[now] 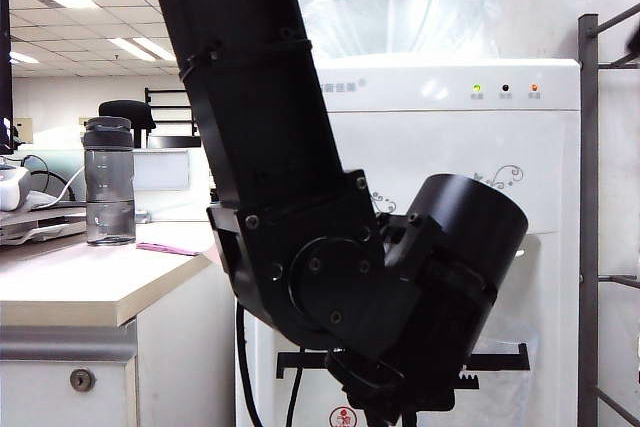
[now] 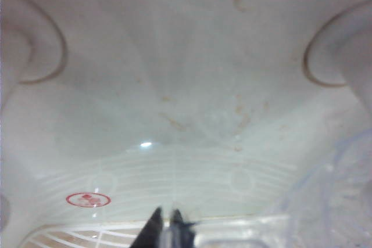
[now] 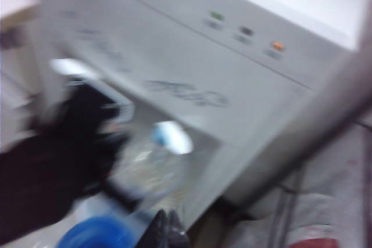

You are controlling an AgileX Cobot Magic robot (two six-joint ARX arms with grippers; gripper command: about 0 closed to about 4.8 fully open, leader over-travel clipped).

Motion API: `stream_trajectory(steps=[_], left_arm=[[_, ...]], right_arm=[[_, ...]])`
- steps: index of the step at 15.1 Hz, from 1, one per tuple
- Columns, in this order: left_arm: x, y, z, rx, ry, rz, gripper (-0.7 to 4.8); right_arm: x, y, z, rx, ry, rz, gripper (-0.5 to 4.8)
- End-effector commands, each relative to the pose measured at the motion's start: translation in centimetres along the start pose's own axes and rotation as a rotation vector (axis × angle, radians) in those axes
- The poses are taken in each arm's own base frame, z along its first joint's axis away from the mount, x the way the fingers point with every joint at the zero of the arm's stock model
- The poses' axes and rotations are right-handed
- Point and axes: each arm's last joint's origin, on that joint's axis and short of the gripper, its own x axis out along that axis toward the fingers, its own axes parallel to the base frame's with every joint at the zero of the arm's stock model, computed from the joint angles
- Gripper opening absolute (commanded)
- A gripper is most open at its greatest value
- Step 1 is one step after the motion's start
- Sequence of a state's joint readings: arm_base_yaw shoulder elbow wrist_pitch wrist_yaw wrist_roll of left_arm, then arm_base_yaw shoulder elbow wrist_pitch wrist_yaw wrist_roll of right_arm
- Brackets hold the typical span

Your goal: Pick up the plastic mug from the left desk, go to the cold water outlet of the water dispenser, press the vertical switch to get some water, then put the mug back on the desk.

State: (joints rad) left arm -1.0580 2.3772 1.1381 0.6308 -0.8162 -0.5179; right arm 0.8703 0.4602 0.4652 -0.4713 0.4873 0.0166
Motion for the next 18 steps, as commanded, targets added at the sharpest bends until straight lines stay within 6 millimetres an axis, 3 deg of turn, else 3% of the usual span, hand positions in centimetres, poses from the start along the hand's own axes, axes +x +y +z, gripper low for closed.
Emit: stream_trajectory(steps=[1, 6, 13, 18], left_arm=[[0.0, -0.3, 0.6, -0.044, -0.035, 0.004, -0.05], [-0.1, -0.3, 0.6, -0.043, -0.035, 0.003, -0.05], [-0.1, -0.3, 0.6, -0.042, -0.035, 0.003, -0.05], [-0.1, -0.3, 0.6, -0.041, -0.035, 0.003, -0.05]], right_arm=[[1.7, 0.4, -0.9, 0.086, -0.106, -0.007, -0.01], [4.6, -0.2, -3.3, 0.200, -0.128, 0.069, -0.01], [7.5, -3.4, -3.5, 0.315, -0.124, 0.142, -0.01], [9.9, -3.7, -3.9, 0.312, -0.125, 0.231, -0.01]])
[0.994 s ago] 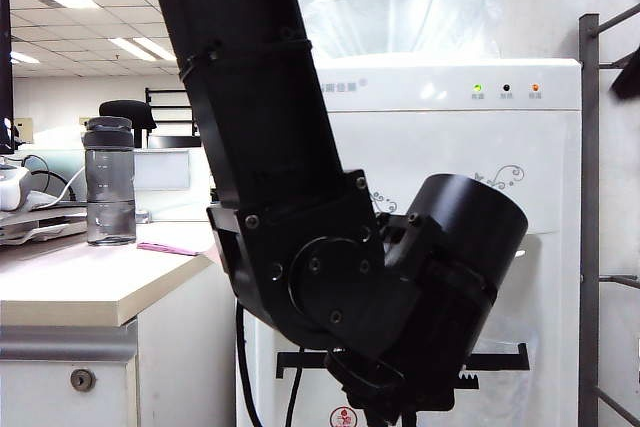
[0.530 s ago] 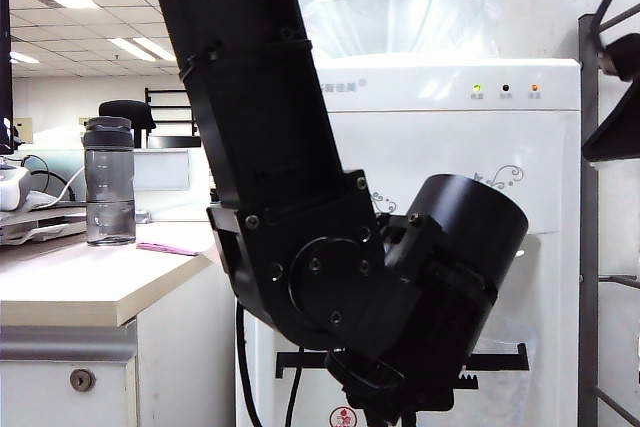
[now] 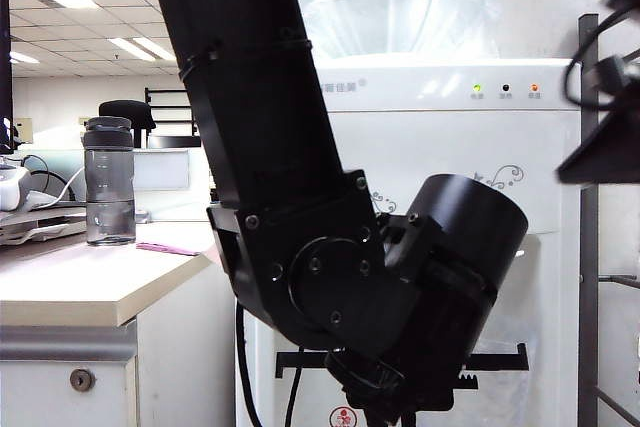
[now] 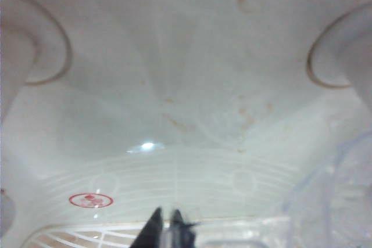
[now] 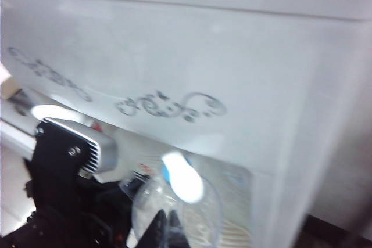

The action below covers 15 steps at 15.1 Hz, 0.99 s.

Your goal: Pick up the plastic mug from the left desk, go to the cold water outlet of the water dispenser, press the vertical switch to get some water, then put the mug back on the desk.

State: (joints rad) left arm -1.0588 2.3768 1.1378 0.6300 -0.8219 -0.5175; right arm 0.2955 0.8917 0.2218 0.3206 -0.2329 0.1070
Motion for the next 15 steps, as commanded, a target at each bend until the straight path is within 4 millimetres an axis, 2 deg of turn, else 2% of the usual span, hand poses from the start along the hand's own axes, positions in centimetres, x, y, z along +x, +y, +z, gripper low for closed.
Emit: stream_trajectory(steps=[1, 5, 15], left_arm=[[0.0, -0.3, 0.6, -0.041, -0.032, -0.001, -0.05], [0.0, -0.3, 0.6, -0.040, -0.032, -0.001, -0.05], [0.0, -0.3, 0.6, -0.040, -0.032, 0.000, -0.05]], right_arm=[[1.4, -0.2, 0.3, -0.024, -0.050, 0.056, -0.01], [3.0, -0.5, -0.3, -0.131, -0.059, 0.086, -0.01], [5.1, -1.3, -1.9, -0.106, -0.031, 0.032, -0.01]])
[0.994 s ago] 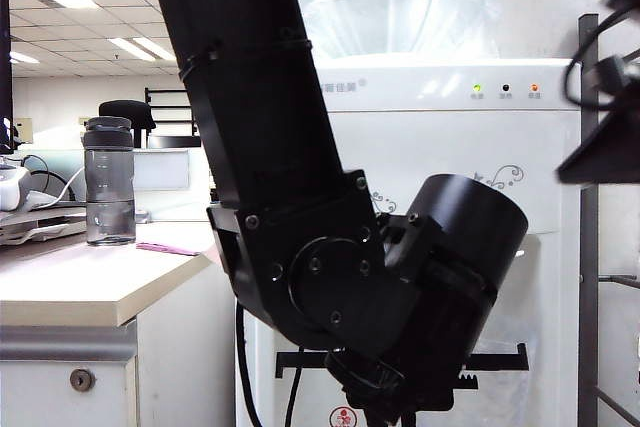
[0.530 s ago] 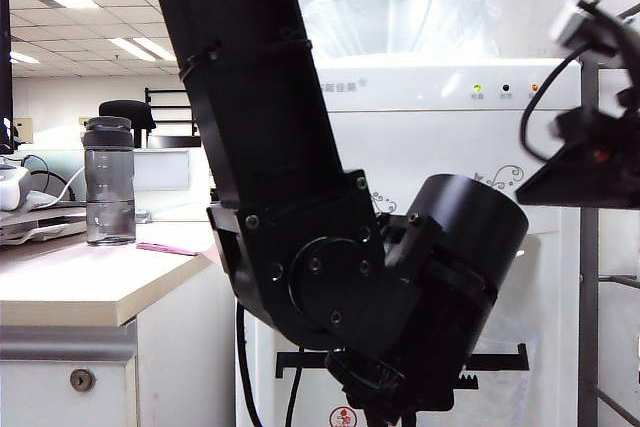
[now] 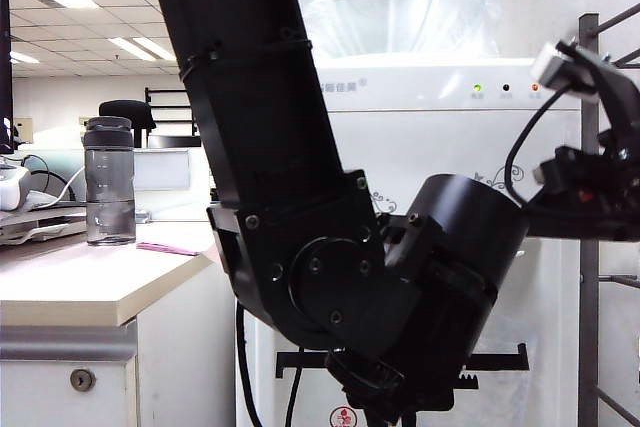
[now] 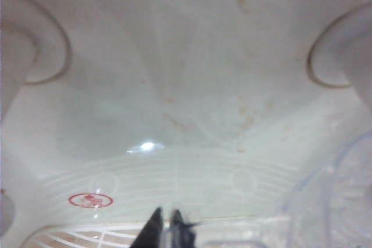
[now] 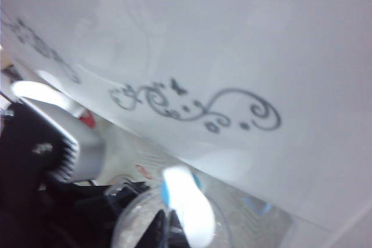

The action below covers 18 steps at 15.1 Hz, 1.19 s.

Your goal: Pick up the plastic mug from the left desk, go to the cold water outlet of the water dispenser, press the vertical switch to get some water, then put the mug back on the desk.

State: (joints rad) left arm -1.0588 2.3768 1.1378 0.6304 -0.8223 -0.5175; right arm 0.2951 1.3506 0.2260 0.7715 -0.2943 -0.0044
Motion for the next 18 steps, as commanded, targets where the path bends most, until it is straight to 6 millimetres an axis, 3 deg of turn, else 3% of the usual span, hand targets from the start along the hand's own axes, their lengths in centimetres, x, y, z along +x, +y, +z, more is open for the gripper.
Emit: stream_trajectory(steps=[1, 3, 11, 18], left_arm=[[-0.04, -0.27, 0.61, -0.040, -0.037, 0.008, -0.05], [-0.04, -0.24, 0.63, -0.040, -0.043, 0.019, -0.05], [-0.04, -0.24, 0.63, -0.040, -0.043, 0.019, -0.05], [-0.04, -0.23, 0.62, -0.036, -0.042, 0.019, -0.05]], right_arm=[[0.37, -0.25, 0.18, 0.049, -0.040, -0.047, -0.01], [0.45, -0.33, 0.10, 0.149, -0.041, -0.064, -0.01], [0.46, -0.34, 0.06, 0.216, -0.041, -0.064, -0.01], [0.46, -0.32, 0.07, -0.072, -0.032, -0.065, -0.01]])
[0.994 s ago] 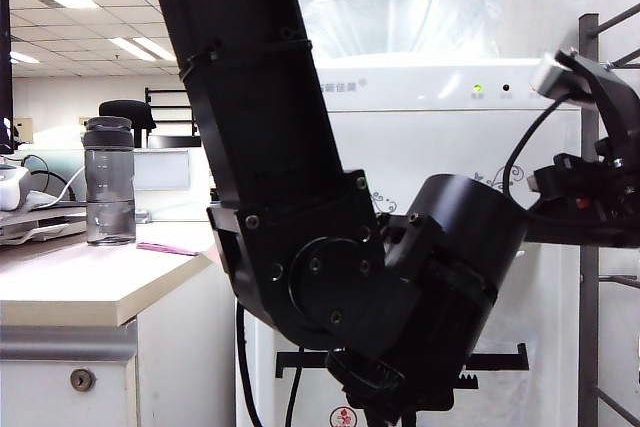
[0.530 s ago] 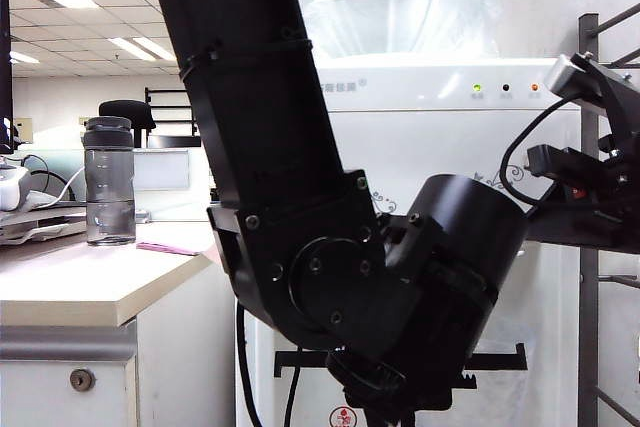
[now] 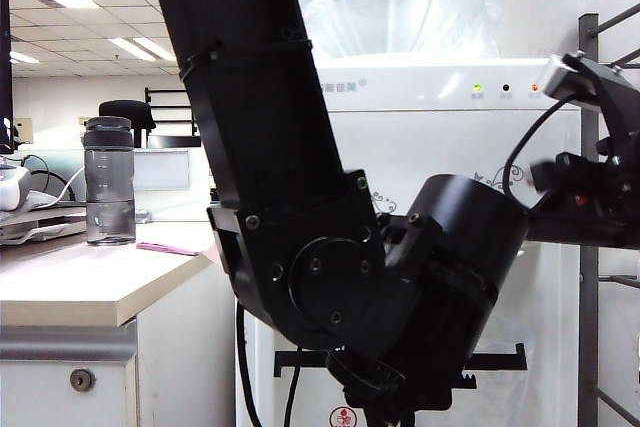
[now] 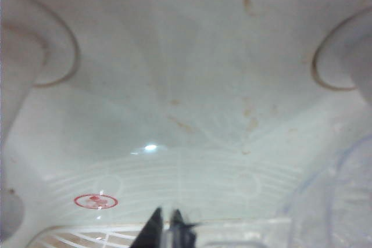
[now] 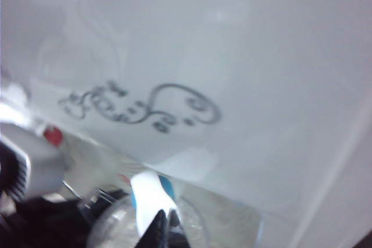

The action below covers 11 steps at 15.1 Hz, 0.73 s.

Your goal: Pick up the plastic mug from the left desk, go to the cold water outlet of the water dispenser, press the vertical switch to get some water, then put the mug back on the desk.

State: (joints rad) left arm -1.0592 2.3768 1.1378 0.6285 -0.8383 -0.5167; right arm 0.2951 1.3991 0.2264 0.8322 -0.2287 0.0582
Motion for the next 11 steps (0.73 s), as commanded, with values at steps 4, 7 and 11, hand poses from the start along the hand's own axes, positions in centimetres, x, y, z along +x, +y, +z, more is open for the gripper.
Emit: stream_trajectory(steps=[4, 7, 11], left_arm=[[-0.03, -0.27, 0.62, -0.039, -0.035, 0.004, -0.05], [-0.03, -0.27, 0.62, -0.039, -0.035, 0.004, -0.05], [-0.03, -0.27, 0.62, -0.039, -0.035, 0.004, -0.05]], right_arm=[[0.04, 0.13, 0.27, -0.299, -0.023, 0.040, -0.01], [0.04, 0.11, 0.26, -0.466, -0.024, 0.033, -0.01], [0.17, -0.03, -0.15, -0.640, 0.022, 0.019, -0.01]])
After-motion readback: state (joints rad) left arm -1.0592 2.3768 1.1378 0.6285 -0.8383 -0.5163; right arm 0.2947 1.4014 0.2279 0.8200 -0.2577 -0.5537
